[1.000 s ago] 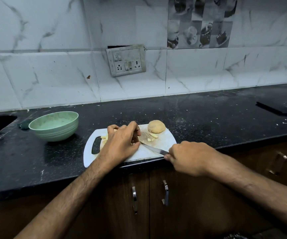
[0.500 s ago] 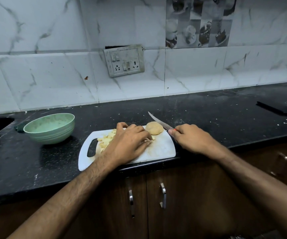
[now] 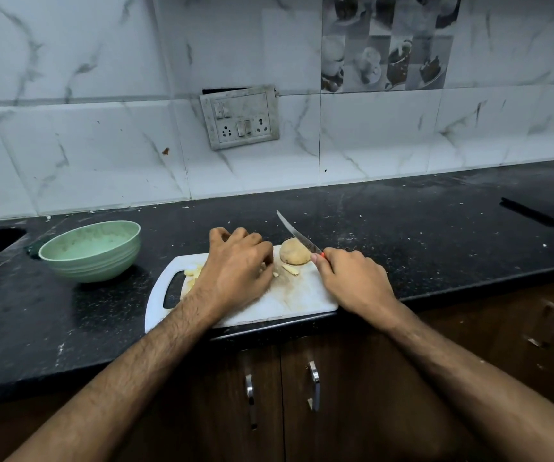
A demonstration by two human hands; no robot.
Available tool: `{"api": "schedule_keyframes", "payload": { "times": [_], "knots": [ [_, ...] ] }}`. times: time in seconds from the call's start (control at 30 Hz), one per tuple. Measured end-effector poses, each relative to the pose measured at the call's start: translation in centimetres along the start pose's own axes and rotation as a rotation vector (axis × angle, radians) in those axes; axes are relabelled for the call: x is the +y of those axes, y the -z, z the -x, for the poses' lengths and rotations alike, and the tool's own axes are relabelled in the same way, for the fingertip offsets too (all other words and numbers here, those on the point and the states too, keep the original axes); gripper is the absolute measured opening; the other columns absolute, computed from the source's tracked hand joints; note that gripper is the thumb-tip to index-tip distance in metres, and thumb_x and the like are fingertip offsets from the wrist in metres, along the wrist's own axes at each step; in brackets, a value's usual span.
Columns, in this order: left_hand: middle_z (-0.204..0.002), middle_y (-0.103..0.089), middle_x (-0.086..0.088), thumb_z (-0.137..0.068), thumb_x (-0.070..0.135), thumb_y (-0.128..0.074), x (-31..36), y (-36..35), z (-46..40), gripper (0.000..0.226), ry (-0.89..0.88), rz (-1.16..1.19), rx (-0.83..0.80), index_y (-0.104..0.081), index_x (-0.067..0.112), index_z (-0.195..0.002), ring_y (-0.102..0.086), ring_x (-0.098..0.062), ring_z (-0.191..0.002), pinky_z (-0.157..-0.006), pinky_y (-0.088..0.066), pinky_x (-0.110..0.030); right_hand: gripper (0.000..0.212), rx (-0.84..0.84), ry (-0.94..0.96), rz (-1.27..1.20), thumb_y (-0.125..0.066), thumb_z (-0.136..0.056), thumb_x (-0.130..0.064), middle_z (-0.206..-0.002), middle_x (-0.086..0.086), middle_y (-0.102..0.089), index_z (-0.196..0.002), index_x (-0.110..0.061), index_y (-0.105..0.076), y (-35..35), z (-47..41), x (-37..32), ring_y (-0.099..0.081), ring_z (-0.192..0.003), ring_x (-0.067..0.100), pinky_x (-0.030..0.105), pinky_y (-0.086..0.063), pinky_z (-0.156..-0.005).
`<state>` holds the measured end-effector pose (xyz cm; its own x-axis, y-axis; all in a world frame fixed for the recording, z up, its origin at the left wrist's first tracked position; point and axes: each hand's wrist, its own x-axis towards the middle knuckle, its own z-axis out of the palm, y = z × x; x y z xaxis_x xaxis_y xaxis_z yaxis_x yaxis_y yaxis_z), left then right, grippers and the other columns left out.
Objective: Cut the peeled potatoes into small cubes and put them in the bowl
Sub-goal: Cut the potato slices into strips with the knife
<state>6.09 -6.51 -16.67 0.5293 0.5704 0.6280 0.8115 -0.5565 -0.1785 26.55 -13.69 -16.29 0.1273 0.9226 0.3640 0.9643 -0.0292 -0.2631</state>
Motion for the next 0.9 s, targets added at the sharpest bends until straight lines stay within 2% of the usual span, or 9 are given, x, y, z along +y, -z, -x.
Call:
{"api": "schedule_keyframes", "payload": {
  "times": [0.13, 0.27, 0.4, 0.47, 0.6, 0.73, 0.9],
  "knots": [
    [-0.089, -0.059, 0.016, -0.091, 0.055, -0.051, 1.5, -0.1, -0.3, 0.022, -0.070, 0.025, -0.042, -0.056, 0.033, -0.094, -0.051, -0.010, -0.091, -0.090, -0.025, -0.040, 0.033, 0.008, -0.005, -0.001, -0.031, -0.102, -0.052, -0.102, 0.006, -0.068, -0.086, -0.028, -0.048, 0.0, 0.0, 0.0, -0.062, -0.096, 0.035, 0.038, -0.038, -0.069],
    [-0.100, -0.060, 0.013, -0.095, 0.042, -0.050, 1.5, -0.5, -0.8, 0.015, -0.010, 0.017, -0.121, -0.053, 0.031, -0.105, -0.053, -0.015, -0.101, -0.092, -0.026, -0.043, 0.033, 0.008, -0.008, -0.009, -0.031, -0.102, -0.052, -0.101, 0.006, -0.068, -0.084, -0.028, -0.045, 0.1, 0.1, -0.1, -0.062, -0.095, 0.035, 0.038, -0.037, -0.069],
    [-0.095, -0.062, 0.010, -0.093, 0.025, -0.051, 2.4, -0.3, -1.5, 0.014, -0.115, 0.022, -0.131, -0.058, 0.029, -0.104, -0.059, -0.017, -0.094, -0.087, -0.025, -0.041, 0.034, 0.009, -0.006, -0.007, -0.030, -0.103, -0.052, -0.100, 0.005, -0.068, -0.084, -0.028, -0.045, 0.1, 0.1, -0.1, -0.062, -0.094, 0.033, 0.037, -0.036, -0.068],
    [-0.093, -0.065, 0.010, -0.094, 0.023, -0.050, 2.7, 0.0, -1.9, 0.017, -0.160, -0.021, -0.131, -0.062, 0.030, -0.104, -0.059, -0.017, -0.093, -0.089, -0.024, -0.041, 0.034, 0.008, -0.005, -0.010, -0.030, -0.103, -0.052, -0.100, 0.005, -0.068, -0.084, -0.028, -0.045, 0.1, 0.1, -0.1, -0.062, -0.094, 0.033, 0.037, -0.037, -0.068],
    [-0.105, -0.066, 0.010, -0.100, 0.031, -0.048, 2.5, 0.5, -2.1, 0.022, -0.217, -0.044, -0.187, -0.064, 0.034, -0.116, -0.056, -0.016, -0.104, -0.095, -0.025, -0.043, 0.034, 0.001, -0.007, -0.011, -0.030, -0.103, -0.052, -0.101, 0.005, -0.068, -0.084, -0.028, -0.044, 0.1, 0.1, 0.0, -0.062, -0.095, 0.034, 0.037, -0.036, -0.068],
    [-0.102, -0.063, 0.012, -0.100, 0.038, -0.053, 2.4, 0.6, -1.6, 0.015, -0.217, 0.047, -0.173, -0.065, 0.033, -0.108, -0.056, -0.013, -0.103, -0.097, -0.028, -0.042, 0.034, 0.001, -0.003, -0.015, -0.030, -0.103, -0.052, -0.098, 0.003, -0.068, -0.084, -0.028, -0.045, 0.3, 0.2, -0.1, -0.062, -0.093, 0.031, 0.036, -0.035, -0.067],
    [-0.096, -0.064, 0.012, -0.097, 0.034, -0.058, 2.6, 0.9, -0.9, 0.008, -0.224, 0.128, -0.140, -0.064, 0.031, -0.099, -0.059, -0.014, -0.095, -0.092, -0.030, -0.042, 0.034, -0.005, 0.001, -0.010, -0.030, -0.103, -0.051, -0.099, 0.004, -0.068, -0.084, -0.027, -0.045, 0.3, 0.3, -0.2, -0.062, -0.093, 0.032, 0.037, -0.037, -0.068]
  ]
}}
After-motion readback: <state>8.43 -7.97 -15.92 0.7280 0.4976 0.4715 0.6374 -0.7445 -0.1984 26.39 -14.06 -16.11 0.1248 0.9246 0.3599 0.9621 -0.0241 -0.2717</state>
